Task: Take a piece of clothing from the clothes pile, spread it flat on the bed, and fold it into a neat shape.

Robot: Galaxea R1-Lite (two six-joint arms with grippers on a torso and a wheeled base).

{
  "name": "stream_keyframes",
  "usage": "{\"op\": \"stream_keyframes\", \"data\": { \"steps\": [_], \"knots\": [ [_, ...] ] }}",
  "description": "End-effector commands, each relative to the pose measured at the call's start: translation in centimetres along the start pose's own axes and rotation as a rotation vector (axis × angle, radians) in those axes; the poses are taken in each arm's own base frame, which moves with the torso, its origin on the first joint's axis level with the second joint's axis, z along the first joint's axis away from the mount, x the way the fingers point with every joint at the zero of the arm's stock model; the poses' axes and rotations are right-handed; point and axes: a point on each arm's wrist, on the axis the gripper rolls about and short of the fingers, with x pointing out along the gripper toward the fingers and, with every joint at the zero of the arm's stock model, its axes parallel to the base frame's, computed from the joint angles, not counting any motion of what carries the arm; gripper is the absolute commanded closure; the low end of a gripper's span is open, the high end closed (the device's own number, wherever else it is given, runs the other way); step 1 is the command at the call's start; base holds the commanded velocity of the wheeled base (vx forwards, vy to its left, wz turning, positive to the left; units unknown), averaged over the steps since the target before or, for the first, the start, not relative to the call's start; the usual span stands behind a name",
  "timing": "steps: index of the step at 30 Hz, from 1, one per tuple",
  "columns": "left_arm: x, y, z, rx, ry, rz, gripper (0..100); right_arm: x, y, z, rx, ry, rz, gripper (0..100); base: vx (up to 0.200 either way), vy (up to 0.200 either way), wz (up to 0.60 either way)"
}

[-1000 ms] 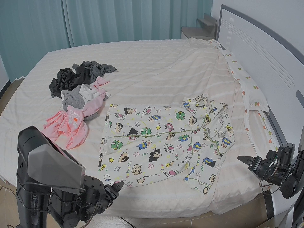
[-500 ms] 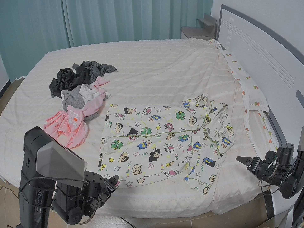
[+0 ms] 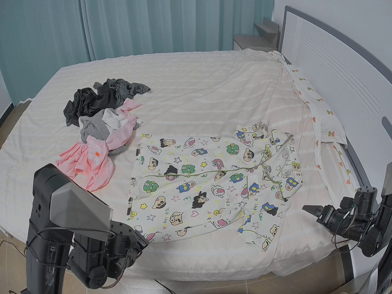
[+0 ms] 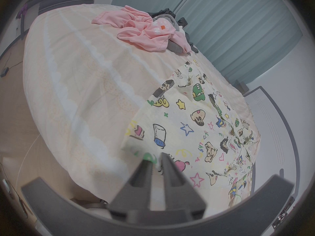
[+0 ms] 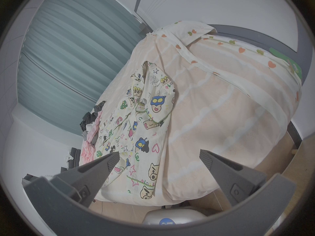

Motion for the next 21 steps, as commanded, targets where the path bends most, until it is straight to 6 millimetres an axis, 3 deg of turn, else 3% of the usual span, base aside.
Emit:
{"op": "stream_keyframes", "data": {
  "steps": [1, 8, 21],
  "knots": [
    [0.0, -0.1, 0.2, -0.011, -0.015, -0.008, 100, 0.7, -0.5, -1.5, 0.01, 0.085, -0.031, 0, 0.0, 0.0, 0.0],
    [-0.1, 0.3, 1.8, -0.051, -0.086, 0.024, 100, 2.2, 0.4, -4.4, -0.035, 0.222, -0.008, 0, 0.0, 0.0, 0.0],
    [-0.9, -0.3, 6.0, -0.165, -0.216, -0.019, 100, 4.2, 1.3, -6.3, -0.104, 0.238, 0.002, 0, 0.0, 0.0, 0.0]
  ]
}}
